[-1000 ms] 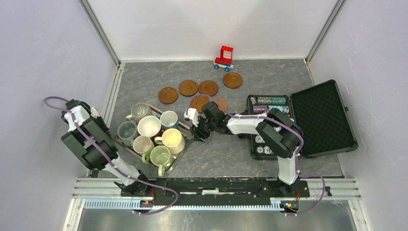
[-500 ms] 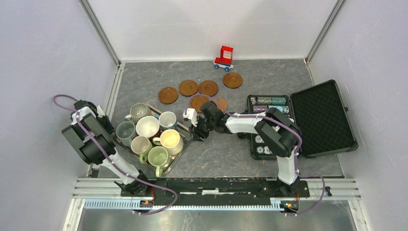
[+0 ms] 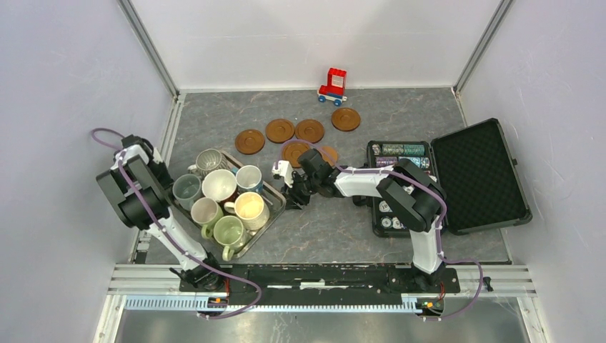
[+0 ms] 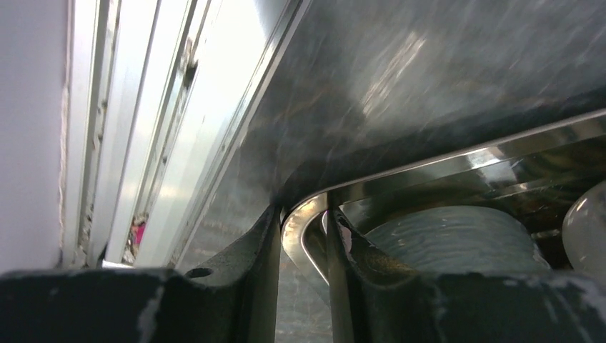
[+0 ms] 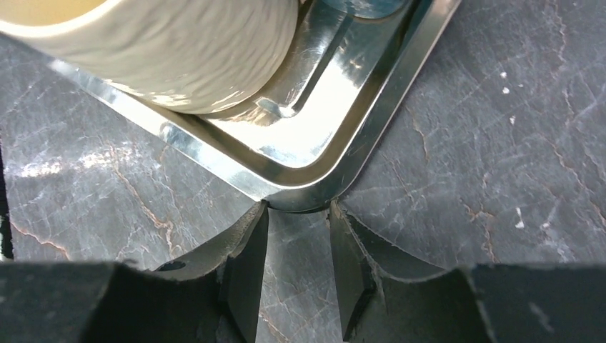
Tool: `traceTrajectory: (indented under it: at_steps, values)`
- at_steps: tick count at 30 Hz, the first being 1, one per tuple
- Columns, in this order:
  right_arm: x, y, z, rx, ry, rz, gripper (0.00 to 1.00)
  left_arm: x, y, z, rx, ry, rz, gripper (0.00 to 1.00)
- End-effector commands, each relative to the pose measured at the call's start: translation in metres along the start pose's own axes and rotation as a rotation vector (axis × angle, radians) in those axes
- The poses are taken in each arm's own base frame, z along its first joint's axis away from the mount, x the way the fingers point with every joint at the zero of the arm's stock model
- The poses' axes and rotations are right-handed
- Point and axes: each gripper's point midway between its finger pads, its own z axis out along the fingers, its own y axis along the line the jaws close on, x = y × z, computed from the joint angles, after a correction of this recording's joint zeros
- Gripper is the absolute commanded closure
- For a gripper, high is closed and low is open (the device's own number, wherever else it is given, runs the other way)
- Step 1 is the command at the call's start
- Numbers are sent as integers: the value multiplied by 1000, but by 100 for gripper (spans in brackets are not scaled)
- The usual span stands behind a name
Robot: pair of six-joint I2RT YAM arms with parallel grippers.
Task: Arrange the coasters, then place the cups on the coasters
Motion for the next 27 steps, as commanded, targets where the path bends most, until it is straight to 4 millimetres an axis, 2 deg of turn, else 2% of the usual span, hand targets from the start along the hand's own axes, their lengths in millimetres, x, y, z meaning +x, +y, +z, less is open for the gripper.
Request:
traceTrajectory:
  at_steps: [1, 7, 16, 21, 27]
  values:
    - [-3, 24, 18, -120, -15, 26, 58, -71, -27, 12, 40, -161, -19, 73]
    - [-20, 25, 32, -170, -75, 63, 58, -113, -51, 13, 49, -206, 74, 75]
    - [-52, 40, 60, -288, -158, 58, 59, -160, -77, 22, 49, -234, 172, 73]
    - [-68, 55, 75, -342, -188, 23, 58, -177, -82, 19, 48, -259, 184, 71]
    - [-86, 72, 89, -382, -235, -7, 56, -183, -78, 6, 35, -268, 206, 65]
